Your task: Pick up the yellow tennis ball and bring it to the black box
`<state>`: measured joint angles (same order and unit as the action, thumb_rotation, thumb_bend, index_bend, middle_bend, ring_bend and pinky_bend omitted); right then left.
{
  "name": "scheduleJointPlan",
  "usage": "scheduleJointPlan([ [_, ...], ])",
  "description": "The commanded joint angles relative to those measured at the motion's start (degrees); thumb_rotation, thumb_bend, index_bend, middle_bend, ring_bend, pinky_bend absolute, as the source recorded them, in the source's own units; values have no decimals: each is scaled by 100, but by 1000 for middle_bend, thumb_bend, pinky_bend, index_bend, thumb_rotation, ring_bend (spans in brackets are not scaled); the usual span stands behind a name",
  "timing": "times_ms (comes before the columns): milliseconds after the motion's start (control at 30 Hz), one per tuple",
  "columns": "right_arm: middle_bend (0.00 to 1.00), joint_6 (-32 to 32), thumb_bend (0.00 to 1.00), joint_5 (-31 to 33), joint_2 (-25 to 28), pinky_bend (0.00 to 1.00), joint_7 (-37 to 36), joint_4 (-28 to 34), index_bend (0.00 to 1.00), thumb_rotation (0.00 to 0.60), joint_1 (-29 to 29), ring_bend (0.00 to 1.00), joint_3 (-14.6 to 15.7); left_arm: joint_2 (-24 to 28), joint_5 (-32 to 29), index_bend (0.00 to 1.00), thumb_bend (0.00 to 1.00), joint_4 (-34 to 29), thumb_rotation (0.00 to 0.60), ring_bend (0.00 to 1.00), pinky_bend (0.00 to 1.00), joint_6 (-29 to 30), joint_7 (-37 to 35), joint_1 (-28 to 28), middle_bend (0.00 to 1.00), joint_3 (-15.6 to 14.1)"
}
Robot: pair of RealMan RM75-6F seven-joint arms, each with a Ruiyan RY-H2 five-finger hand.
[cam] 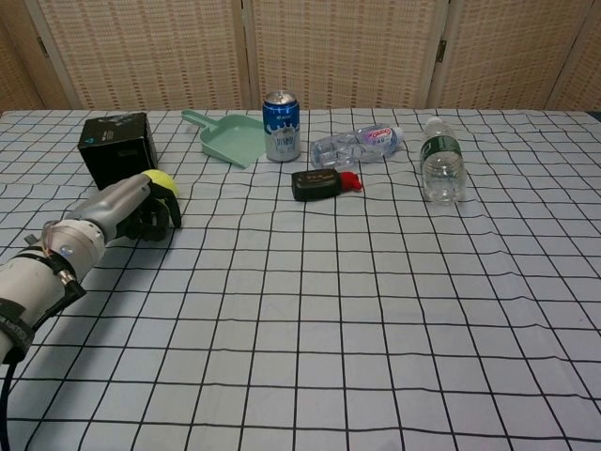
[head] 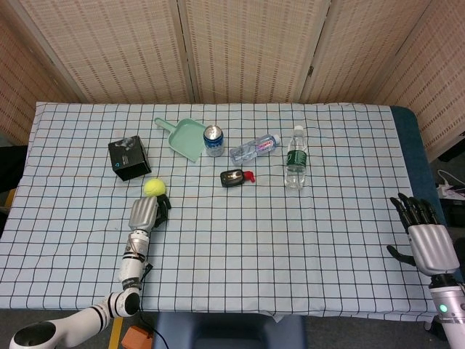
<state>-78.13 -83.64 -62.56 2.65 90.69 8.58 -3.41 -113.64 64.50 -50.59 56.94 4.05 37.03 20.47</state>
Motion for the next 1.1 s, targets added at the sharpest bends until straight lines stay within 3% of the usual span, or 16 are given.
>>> scheduleJointPlan([
  [33, 0, -4, 107, 3, 1, 0, -4, 1, 34, 600, 0, 0, -4, -52, -153, 526, 735, 20, 600, 617, 907, -24, 36, 84, 622, 139],
  [333, 0, 18, 108, 2, 3, 0, -6, -3, 34, 600, 8, 0, 6, -68, -571, 512, 735, 169, 600, 616, 907, -206, 203, 426, 620, 515],
  [1100, 0, 58, 106, 25, -6, 0, -17, -25, 34, 600, 25, 0, 9, -164, -1051, 420, 734, 627, 600, 529, 857, -384, 389, 738, 513, 642],
])
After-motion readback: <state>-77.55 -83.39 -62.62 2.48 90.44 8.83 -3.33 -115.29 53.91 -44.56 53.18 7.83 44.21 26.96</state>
